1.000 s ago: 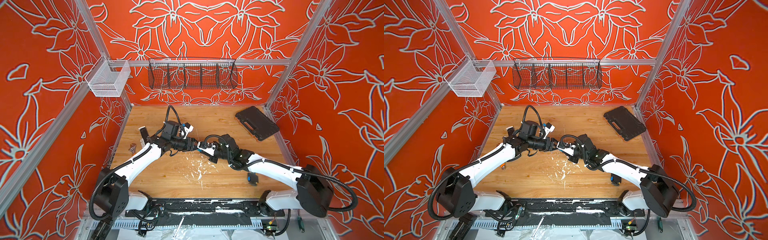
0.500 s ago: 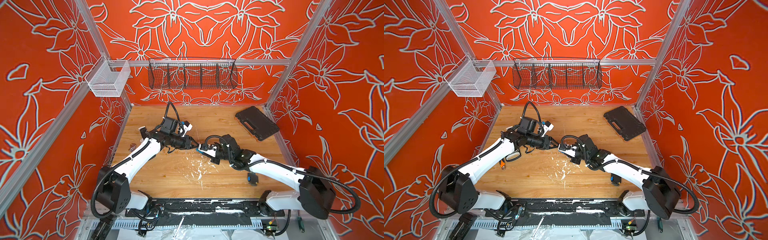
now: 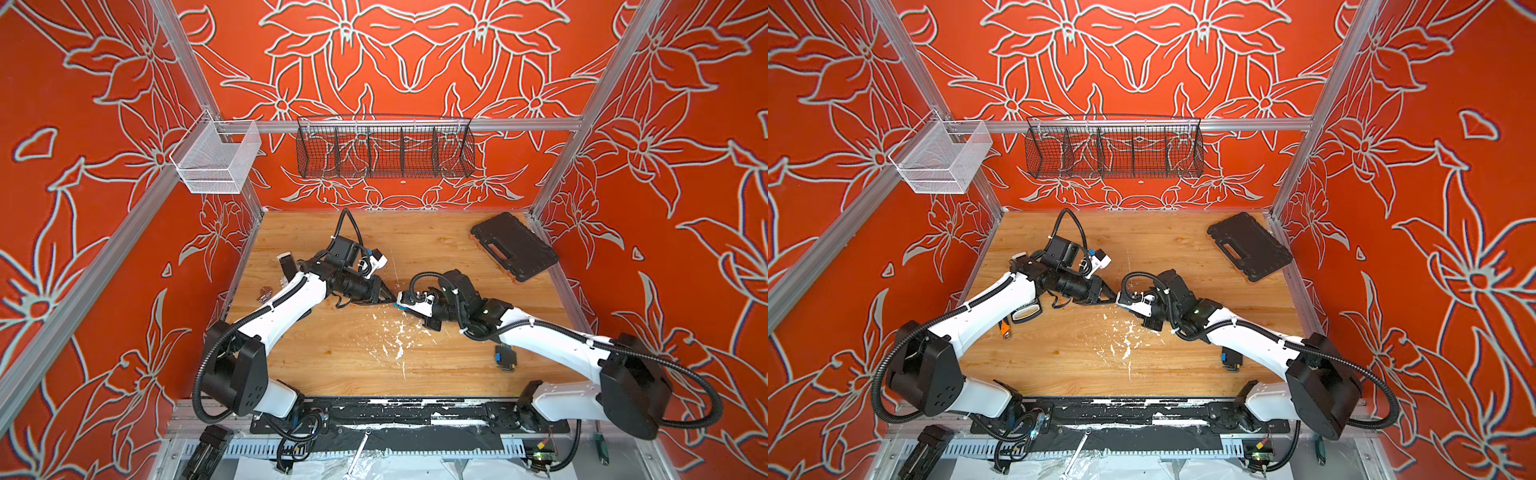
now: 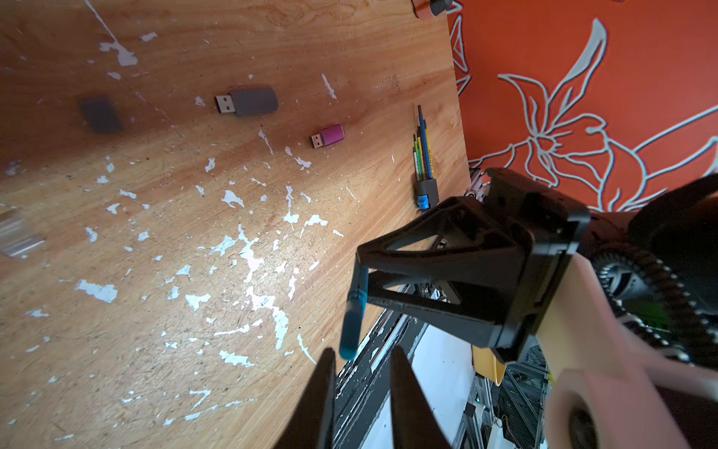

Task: Close the usb drive cover
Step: Close the cover of the USB drive.

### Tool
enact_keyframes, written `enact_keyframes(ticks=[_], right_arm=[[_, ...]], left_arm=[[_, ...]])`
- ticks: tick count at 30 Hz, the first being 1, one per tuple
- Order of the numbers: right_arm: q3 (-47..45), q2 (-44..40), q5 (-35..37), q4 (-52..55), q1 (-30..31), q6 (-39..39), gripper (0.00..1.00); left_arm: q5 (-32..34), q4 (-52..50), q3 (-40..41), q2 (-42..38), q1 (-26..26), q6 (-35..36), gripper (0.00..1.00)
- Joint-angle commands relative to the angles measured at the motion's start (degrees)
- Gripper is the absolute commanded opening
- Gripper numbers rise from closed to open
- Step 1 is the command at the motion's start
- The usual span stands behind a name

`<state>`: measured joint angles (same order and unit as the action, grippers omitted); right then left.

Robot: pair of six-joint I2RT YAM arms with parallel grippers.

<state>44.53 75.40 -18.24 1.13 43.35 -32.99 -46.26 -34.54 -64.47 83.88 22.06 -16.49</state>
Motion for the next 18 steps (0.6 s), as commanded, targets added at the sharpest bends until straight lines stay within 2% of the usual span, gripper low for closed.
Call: enact_keyframes(ticks=[1, 18], right_arm=[[1.87, -1.06, -1.61, 1.14, -0.24, -1.55, 0.15], [2.32, -1.30, -2.09, 1.42, -0.24, -2.08, 0.14]], left_arm=[[-1.53, -1.05, -1.18, 1.26, -0.19, 0.78, 0.22], [-2.91, 0.20, -1.01, 2.66, -0.09, 0.07, 0.14]])
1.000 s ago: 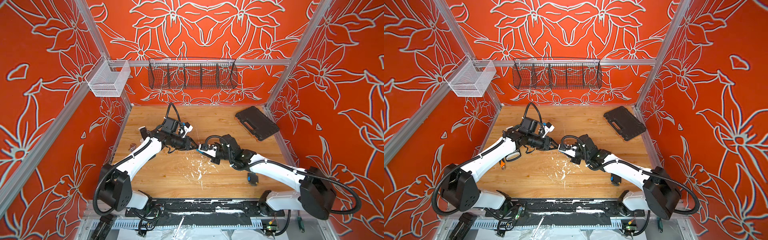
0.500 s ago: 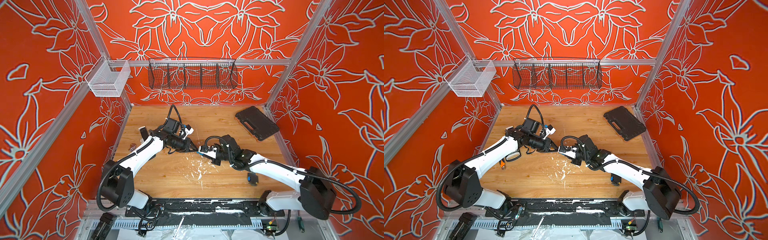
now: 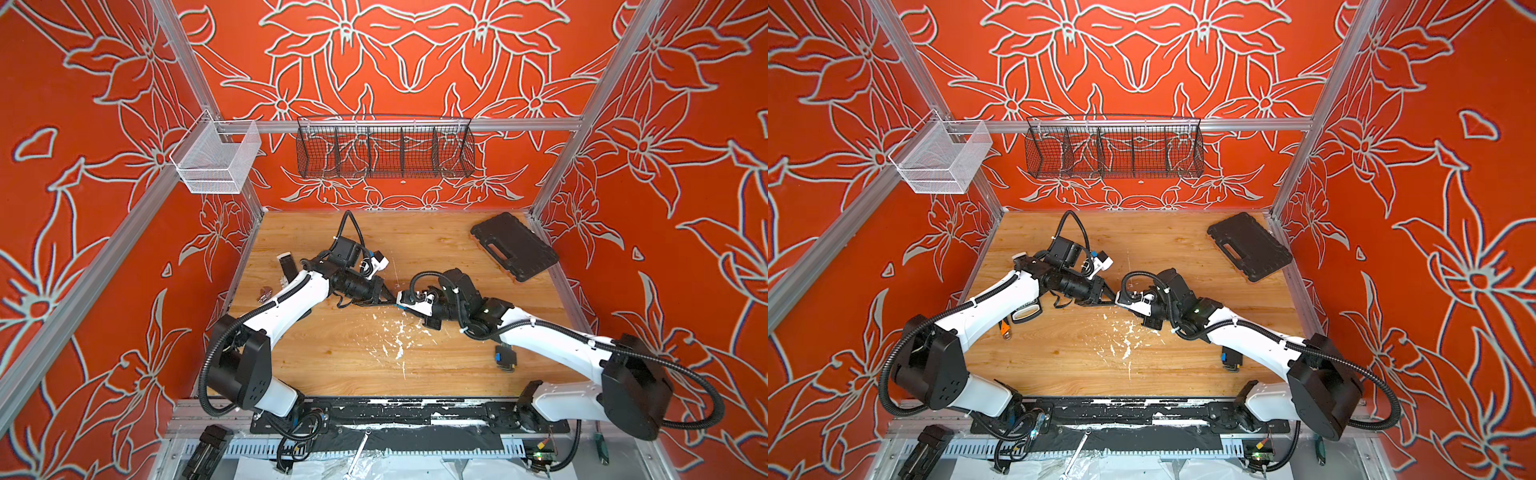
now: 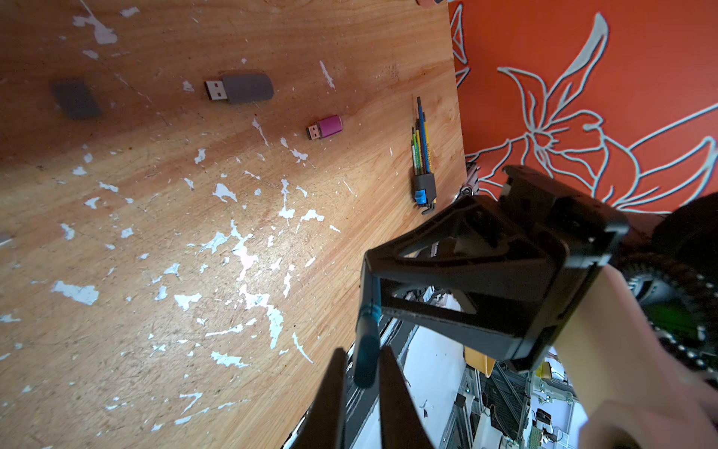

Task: Close the usb drive cover
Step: Close the cover of the USB drive.

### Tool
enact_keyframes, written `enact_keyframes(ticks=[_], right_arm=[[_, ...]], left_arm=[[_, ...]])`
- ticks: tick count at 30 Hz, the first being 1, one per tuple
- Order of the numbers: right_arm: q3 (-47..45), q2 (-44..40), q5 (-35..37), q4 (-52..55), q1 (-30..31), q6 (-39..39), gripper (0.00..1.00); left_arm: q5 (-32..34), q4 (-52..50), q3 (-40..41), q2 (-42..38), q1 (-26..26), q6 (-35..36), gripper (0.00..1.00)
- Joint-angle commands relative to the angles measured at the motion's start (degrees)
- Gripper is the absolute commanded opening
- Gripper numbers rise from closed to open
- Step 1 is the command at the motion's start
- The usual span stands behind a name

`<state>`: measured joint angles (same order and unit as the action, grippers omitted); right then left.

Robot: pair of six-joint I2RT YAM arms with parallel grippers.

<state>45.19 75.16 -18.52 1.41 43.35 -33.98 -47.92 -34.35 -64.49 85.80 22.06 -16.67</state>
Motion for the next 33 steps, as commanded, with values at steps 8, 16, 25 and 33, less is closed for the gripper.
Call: enact_keyframes(ticks=[8, 16, 25, 33], right_arm=[[1.31, -1.33, -0.67, -1.21, -0.29, 0.73, 0.14], [0.68, -1.51, -1.02, -4.14, -0.68, 4.62, 0.13], [0.99, -1.03, -2.25, -4.64, -1.53, 9.20, 0.13], [1.21, -0.79, -1.69, -5.47, -1.58, 10.69, 0.12]], left_arm=[[-2.21, 2.27, 0.09, 0.81, -0.09, -1.01, 0.05], [-2.27, 4.87, 2.07, 0.08, -0.01, -2.32, 0.01], [-1.30, 6.50, 3.39, -1.09, 0.61, -2.41, 0.00], [-2.00, 9.30, 4.53, -0.99, 1.30, -4.33, 0.00]])
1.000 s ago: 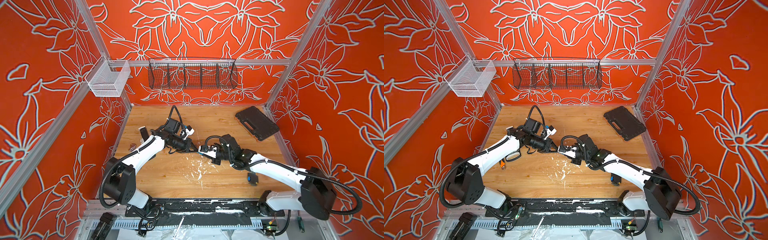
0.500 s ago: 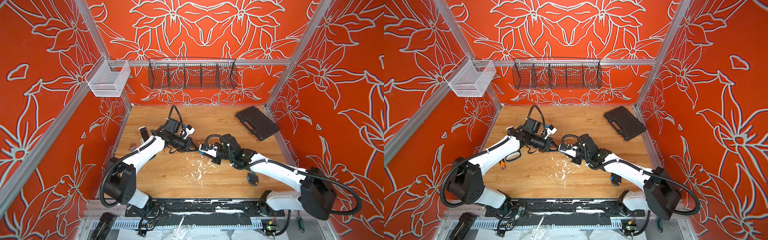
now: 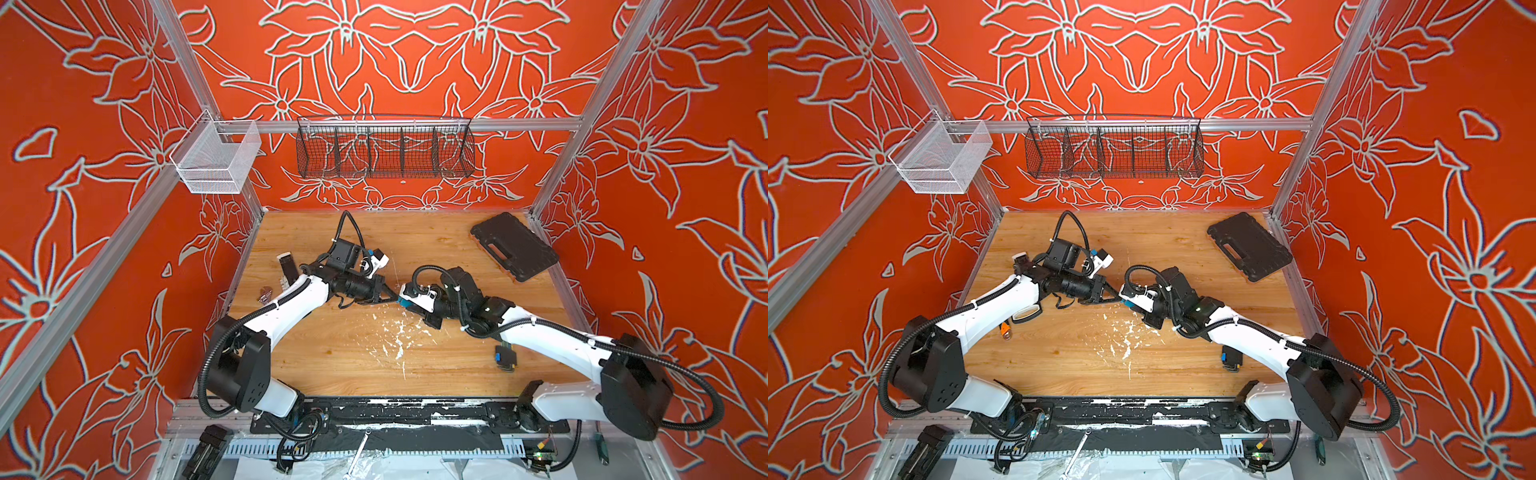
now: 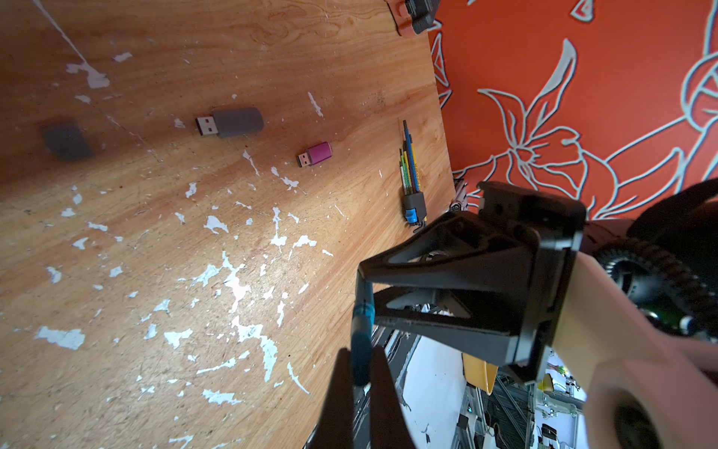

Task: Close the usb drive cover
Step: Close the cover of the USB drive.

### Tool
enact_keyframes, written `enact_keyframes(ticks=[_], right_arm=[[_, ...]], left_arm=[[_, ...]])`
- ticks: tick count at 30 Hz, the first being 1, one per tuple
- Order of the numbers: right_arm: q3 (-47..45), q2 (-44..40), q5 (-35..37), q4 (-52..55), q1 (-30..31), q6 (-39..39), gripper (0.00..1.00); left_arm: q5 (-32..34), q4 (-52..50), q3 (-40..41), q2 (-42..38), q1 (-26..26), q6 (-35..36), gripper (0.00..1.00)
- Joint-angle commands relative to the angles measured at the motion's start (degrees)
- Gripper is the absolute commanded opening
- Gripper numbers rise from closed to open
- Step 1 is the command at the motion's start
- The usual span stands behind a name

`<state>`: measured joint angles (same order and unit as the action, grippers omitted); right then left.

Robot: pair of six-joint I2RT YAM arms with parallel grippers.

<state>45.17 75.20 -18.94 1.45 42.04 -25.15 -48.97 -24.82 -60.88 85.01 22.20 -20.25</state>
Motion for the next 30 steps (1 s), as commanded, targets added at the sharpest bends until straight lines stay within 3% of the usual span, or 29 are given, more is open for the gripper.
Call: enact_keyframes(ticks=[1, 30], right_arm=[[1.29, -0.84, -0.92, -5.47, -0.25, 2.03, 0.12], [0.00, -2.64, 0.24, -10.63, -0.16, 6.44, 0.10]], left_arm=[[-0.87, -0.23, 1.06, -0.20, 1.27, -0.89, 0.00], [1.54, 11.40, 6.47, 0.72, 4.69, -11.10, 0.00]])
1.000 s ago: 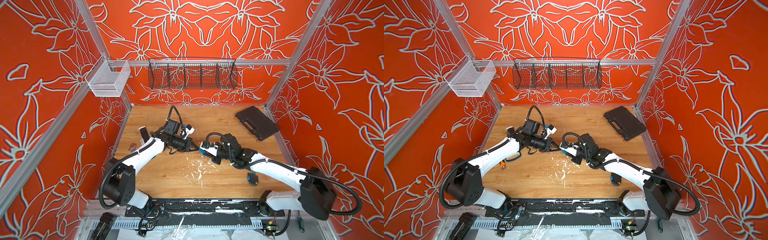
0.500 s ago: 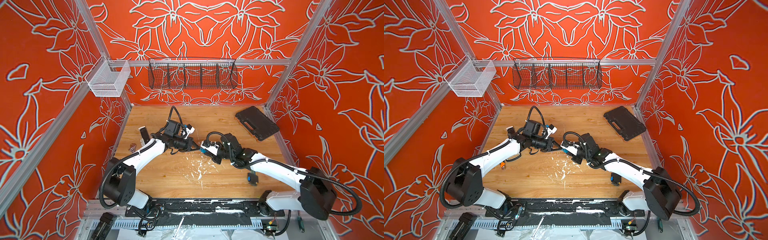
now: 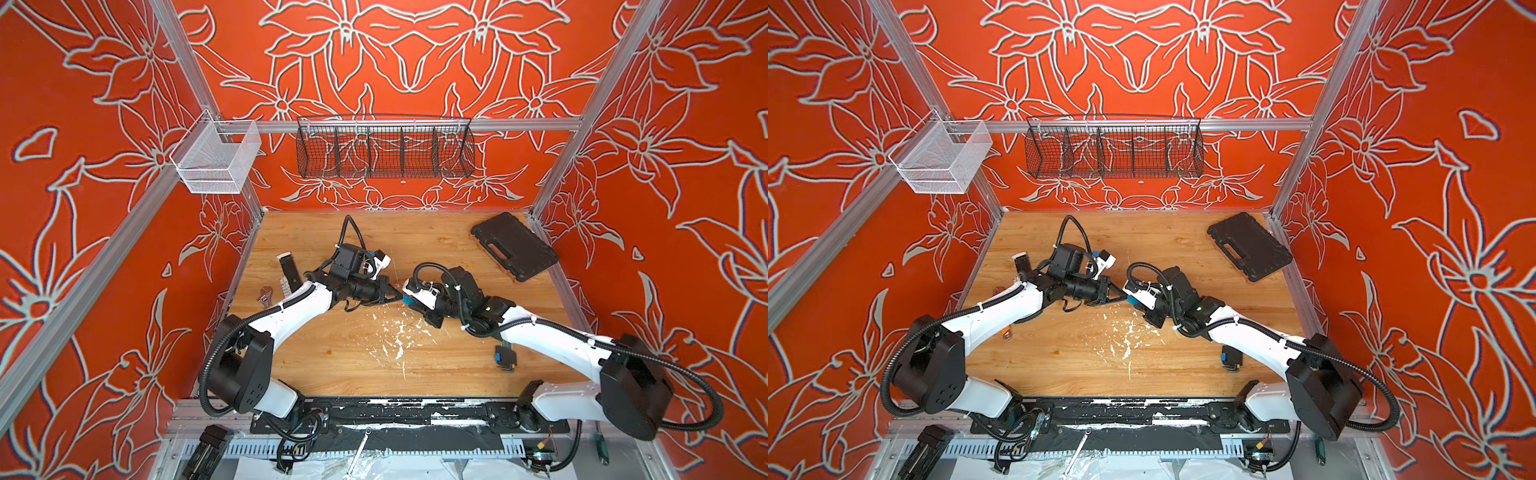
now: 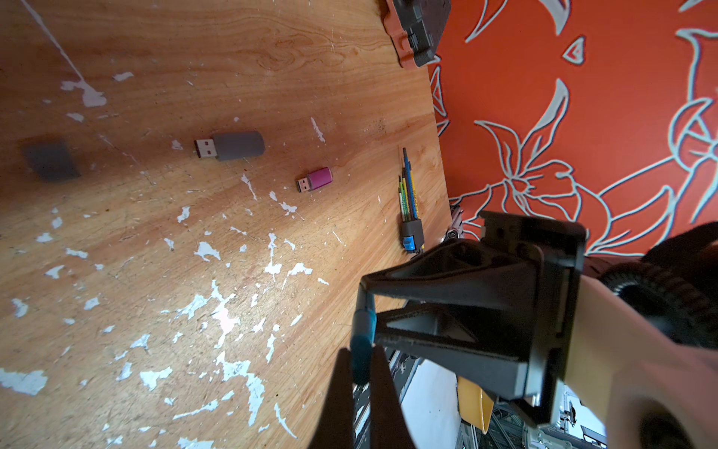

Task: Close the usb drive cover
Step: Close the cover of the USB drive, then place the USB drive at the center of the board.

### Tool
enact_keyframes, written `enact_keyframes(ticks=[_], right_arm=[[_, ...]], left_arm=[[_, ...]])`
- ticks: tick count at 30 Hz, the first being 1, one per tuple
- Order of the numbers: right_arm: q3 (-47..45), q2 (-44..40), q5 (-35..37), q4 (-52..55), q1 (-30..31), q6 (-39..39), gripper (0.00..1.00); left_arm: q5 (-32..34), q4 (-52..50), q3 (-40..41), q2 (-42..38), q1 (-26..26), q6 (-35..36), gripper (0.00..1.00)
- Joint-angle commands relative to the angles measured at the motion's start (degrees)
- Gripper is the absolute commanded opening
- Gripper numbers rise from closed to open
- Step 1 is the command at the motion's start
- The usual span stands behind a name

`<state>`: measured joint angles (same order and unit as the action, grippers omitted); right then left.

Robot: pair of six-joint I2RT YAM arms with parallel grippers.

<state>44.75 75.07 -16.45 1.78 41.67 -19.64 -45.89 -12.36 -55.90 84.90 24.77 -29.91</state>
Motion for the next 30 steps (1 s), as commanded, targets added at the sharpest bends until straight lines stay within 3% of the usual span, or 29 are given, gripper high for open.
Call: enact_keyframes(ticks=[1, 7, 11, 13, 16, 18, 26, 30], right_arm=[[0.23, -2.68, -2.55, -10.92, 0.21, 0.60, 0.10], [-0.41, -3.13, -3.68, -11.52, 0.25, -2.45, 0.10], [1.24, -1.68, -2.92, -8.40, 0.23, -3.57, 0.10], [1.72, -0.54, -2.63, -5.30, 0.16, -4.87, 0.10], [0.97, 0.22, -2.02, -2.58, 0.11, -6.19, 0.10], [0.53, 0.34, -1.06, -0.08, 0.10, -7.18, 0.11], [0.43, 2.02, 2.88, 14.95, -0.20, -14.66, 0.11], [0.88, 5.08, 4.47, 19.33, -0.12, -17.15, 0.11]], left_arm=[[-1.87, -0.79, 1.58, 1.00, 2.12, -1.59, 0.00], [-3.86, -3.63, 0.17, 3.43, 2.42, 0.84, 0.00], [-1.66, -3.11, 0.65, 2.76, 2.76, 0.87, 0.00], [0.70, -3.41, 0.62, 1.06, 2.65, 1.66, 0.05], [3.01, -4.44, -0.20, -1.12, 1.37, 2.62, 0.36], [4.50, -5.50, -0.53, -2.70, -0.14, 3.13, 0.46], [9.99, -5.17, 4.06, -12.69, -9.97, 3.96, 0.52], [11.21, -6.62, 4.33, -14.00, -11.24, 5.25, 0.52]])
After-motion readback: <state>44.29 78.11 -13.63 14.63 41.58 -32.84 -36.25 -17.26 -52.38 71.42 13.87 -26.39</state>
